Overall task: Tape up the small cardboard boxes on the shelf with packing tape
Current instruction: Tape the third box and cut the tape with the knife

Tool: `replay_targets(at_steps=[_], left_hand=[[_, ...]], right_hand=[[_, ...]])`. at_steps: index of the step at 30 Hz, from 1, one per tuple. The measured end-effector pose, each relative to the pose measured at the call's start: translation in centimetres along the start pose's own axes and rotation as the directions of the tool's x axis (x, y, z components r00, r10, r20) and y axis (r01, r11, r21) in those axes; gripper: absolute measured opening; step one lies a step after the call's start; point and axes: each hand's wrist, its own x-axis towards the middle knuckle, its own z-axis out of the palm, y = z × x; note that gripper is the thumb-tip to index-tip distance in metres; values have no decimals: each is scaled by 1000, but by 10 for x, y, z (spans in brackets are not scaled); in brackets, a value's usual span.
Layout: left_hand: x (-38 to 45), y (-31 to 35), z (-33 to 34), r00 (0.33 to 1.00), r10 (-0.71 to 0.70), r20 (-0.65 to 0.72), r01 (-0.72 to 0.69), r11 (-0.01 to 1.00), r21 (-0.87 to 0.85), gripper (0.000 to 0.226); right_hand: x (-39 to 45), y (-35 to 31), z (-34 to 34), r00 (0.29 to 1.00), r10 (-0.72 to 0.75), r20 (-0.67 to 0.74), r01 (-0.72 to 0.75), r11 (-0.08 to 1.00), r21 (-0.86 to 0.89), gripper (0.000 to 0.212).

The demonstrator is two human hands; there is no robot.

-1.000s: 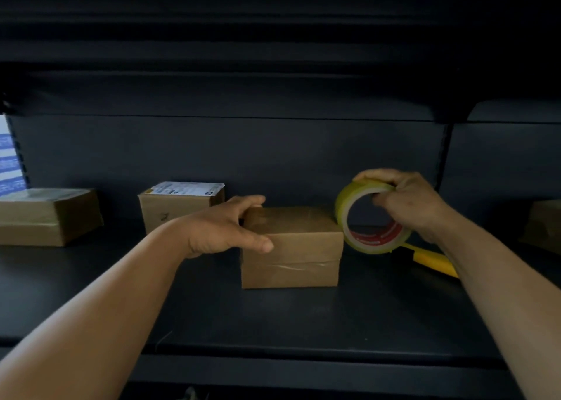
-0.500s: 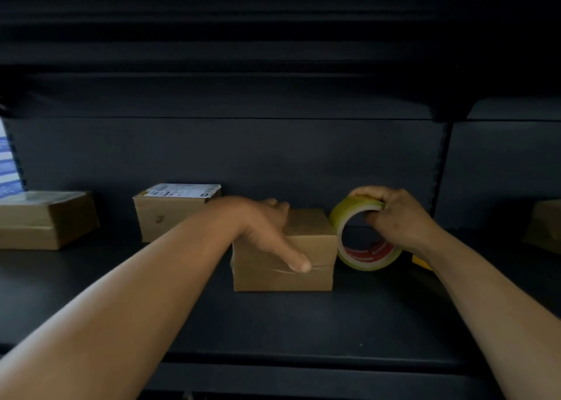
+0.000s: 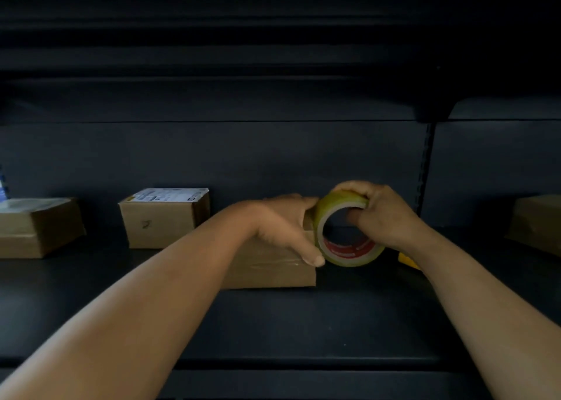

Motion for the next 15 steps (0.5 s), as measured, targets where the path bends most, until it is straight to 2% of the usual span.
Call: replay_targets(at_steps=[2,5,9,12,15], left_hand=[[-5,-6,-5,996,23,-85,-26,999,-33,105],[-13,-13,-12,980,69,-188,-99,982,-158,98],[-21,-24,-16,965,39,-259,-138,916,-376,110],[-27,-31,-14,954,6,-301,-153,870,-468,112],[-32,-36,-14,945,12,-325,-183,847,-500,112]], right_hand=[[0,-10,-3,997,-52,-64,56,996,73,47],[2,-30,-8,979,-85,-185,131,959,252,50],[6,-45,-3,972,-43,-229,163,827,538,39],[9,-50,9,962,-30,-270,196,765,613,38],[14,-58,14,950,-39,-309,225,774,591,41]])
